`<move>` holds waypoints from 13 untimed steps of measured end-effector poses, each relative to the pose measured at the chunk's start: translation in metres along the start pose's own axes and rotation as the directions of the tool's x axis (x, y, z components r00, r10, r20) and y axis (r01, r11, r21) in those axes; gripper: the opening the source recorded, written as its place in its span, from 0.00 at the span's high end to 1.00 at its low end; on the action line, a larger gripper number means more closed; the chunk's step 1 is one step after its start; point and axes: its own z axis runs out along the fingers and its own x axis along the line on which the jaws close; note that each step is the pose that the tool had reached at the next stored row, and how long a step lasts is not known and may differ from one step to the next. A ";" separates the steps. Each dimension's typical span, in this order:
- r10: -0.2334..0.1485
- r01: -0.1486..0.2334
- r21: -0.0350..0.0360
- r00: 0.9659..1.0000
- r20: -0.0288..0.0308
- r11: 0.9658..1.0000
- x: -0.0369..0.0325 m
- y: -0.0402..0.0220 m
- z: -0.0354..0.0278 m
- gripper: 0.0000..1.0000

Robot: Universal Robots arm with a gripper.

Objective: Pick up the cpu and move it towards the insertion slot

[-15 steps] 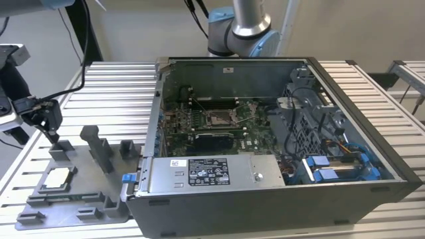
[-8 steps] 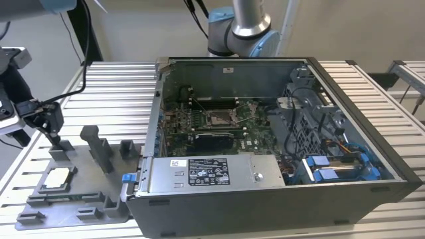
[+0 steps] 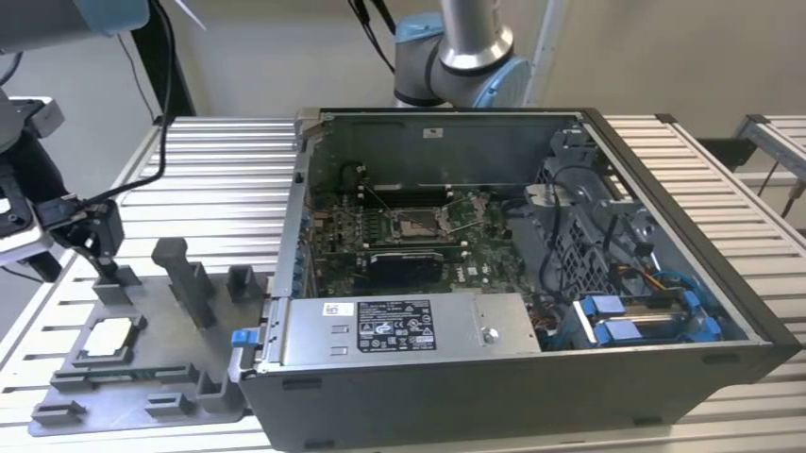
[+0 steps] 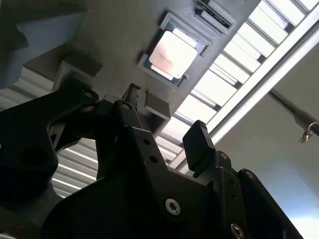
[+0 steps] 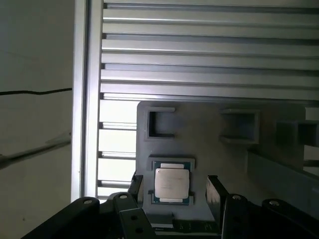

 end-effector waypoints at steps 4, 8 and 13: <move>0.000 0.000 0.000 1.000 0.000 1.000 -0.0001 -0.0002 0.0051 0.00; 0.000 0.000 0.000 1.000 0.000 1.000 -0.0001 -0.0004 0.0110 0.00; 0.000 0.000 0.000 1.000 0.000 1.000 -0.0004 -0.0010 0.0164 0.00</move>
